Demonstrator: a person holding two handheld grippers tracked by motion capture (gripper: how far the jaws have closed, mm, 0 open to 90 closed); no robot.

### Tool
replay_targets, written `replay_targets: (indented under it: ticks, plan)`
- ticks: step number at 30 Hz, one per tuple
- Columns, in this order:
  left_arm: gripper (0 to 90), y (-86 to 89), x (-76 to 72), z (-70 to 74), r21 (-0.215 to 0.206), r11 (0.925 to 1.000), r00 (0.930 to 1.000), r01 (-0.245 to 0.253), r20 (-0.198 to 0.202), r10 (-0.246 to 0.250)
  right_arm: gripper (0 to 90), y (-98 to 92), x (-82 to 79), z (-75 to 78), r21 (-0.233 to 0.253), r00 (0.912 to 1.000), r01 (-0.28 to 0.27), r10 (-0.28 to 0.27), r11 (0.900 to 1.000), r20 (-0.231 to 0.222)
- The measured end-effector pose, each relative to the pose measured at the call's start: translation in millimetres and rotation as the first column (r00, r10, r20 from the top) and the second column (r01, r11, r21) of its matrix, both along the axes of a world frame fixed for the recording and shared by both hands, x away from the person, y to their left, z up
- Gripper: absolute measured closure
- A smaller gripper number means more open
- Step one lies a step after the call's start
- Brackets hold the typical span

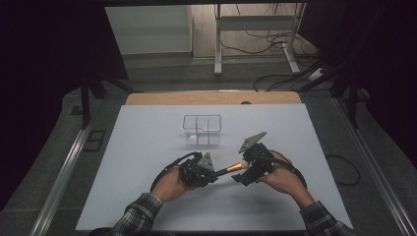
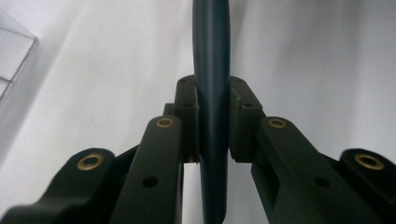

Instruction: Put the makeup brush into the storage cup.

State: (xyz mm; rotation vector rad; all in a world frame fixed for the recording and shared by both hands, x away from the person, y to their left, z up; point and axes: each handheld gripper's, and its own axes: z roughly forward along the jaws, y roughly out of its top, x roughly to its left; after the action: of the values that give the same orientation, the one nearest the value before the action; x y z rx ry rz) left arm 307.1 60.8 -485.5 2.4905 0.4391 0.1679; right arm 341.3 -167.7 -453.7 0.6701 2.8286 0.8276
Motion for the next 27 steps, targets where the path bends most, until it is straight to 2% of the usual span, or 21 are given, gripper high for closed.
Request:
replay_targets:
  ticks: [5, 12, 14, 19, 20, 22, 23, 25, 26, 27]
  plan:
    - [77.1, 5.6, -0.1, 1.4, -0.030, 0.9993, 0.9997, -0.024, 0.001, 0.024, 1.7, -10.2, 1.1, 0.0, 0.042, 0.9994, 0.027, -0.028, 0.999, 0.018]
    - [77.1, 12.8, 1.3, 4.1, -0.058, 0.9971, 0.9988, -0.049, -0.002, 0.049, 1.6, -23.6, 1.4, -0.8, 0.086, 0.9975, 0.069, -0.070, 0.994, 0.007]
    - [77.2, 15.2, 1.4, 4.8, -0.070, 0.9961, 0.9985, -0.055, -0.004, 0.055, 1.1, -25.8, 1.0, -1.3, 0.115, 0.9966, 0.081, -0.082, 0.990, 0.007]
    - [77.1, 21.0, 1.1, 6.7, -0.108, 0.9912, 0.9971, -0.076, -0.008, 0.075, 0.6, -28.7, 0.3, -2.4, 0.150, 0.9950, 0.100, -0.099, 0.984, -0.010]
    - [77.1, 22.6, 1.2, 7.6, -0.112, 0.9907, 0.9969, -0.078, -0.005, 0.078, 0.1, -30.4, 0.0, -3.3, 0.167, 0.9933, 0.115, -0.113, 0.979, -0.025]
    - [77.1, 26.1, 0.7, 8.5, -0.137, 0.9863, 0.9957, -0.092, -0.009, 0.092, 0.1, -31.5, -0.1, -4.0, 0.184, 0.9918, 0.127, -0.122, 0.975, -0.039]
    - [77.1, 26.1, 0.7, 8.5, -0.137, 0.9863, 0.9957, -0.092, -0.009, 0.092, 0.1, -31.5, -0.1, -4.0, 0.184, 0.9918, 0.127, -0.122, 0.975, -0.039]
    - [77.1, 28.7, 0.0, 9.2, -0.151, 0.9833, 0.9948, -0.102, -0.009, 0.101, 0.0, -32.9, -0.8, -3.5, 0.211, 0.9899, 0.138, -0.128, 0.968, -0.061]
    - [77.1, 31.4, -0.9, 10.4, -0.166, 0.9799, 0.9938, -0.110, -0.005, 0.111, 0.1, -33.3, -1.2, -2.9, 0.220, 0.9899, 0.139, -0.128, 0.966, -0.061]
    - [77.1, 31.4, -0.9, 10.4, -0.166, 0.9799, 0.9938, -0.110, -0.005, 0.111, 0.1, -33.3, -1.2, -2.9, 0.220, 0.9899, 0.139, -0.128, 0.966, -0.061]
